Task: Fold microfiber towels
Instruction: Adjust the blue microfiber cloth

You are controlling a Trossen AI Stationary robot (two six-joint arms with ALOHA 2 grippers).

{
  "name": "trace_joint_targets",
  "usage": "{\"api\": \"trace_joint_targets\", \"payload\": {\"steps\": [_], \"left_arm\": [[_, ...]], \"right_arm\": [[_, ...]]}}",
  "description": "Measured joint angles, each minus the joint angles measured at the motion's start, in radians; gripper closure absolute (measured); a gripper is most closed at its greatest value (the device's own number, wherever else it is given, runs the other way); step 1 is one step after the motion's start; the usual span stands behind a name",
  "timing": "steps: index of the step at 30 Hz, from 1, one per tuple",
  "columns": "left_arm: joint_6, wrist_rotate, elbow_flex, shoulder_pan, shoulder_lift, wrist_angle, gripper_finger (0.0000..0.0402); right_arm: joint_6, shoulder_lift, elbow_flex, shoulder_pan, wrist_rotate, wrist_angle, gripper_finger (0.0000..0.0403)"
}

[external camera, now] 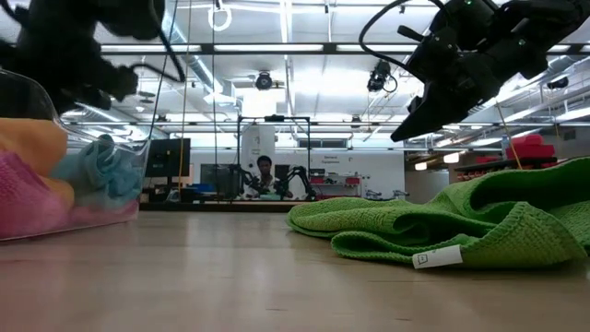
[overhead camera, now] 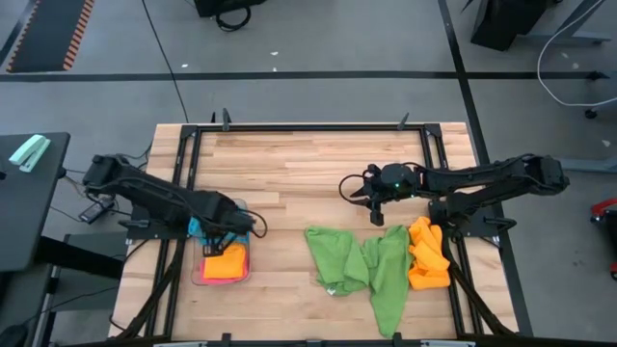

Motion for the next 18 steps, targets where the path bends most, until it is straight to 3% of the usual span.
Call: {"api": "trace_joint_targets", "payload": {"steps": [9,14,18], "left_arm": [[0.017,-0.005,-0.108,0.0,0.188,0.049,0.0381],[0.028,-0.006,-0.109,0.0,0.201,0.087,0.0366],[0.029,-0.007,-0.069,0.0,0.201,0.008,0.0373]], "right_arm": [[-0.008,0.0,0.0,0.031,0.0,0.003,0.0307],[-0.008,0.0,0.0,0.031,0.0,0.006,0.0307],[-0.008,0.0,0.0,0.031,0.0,0.009,0.0307]]}}
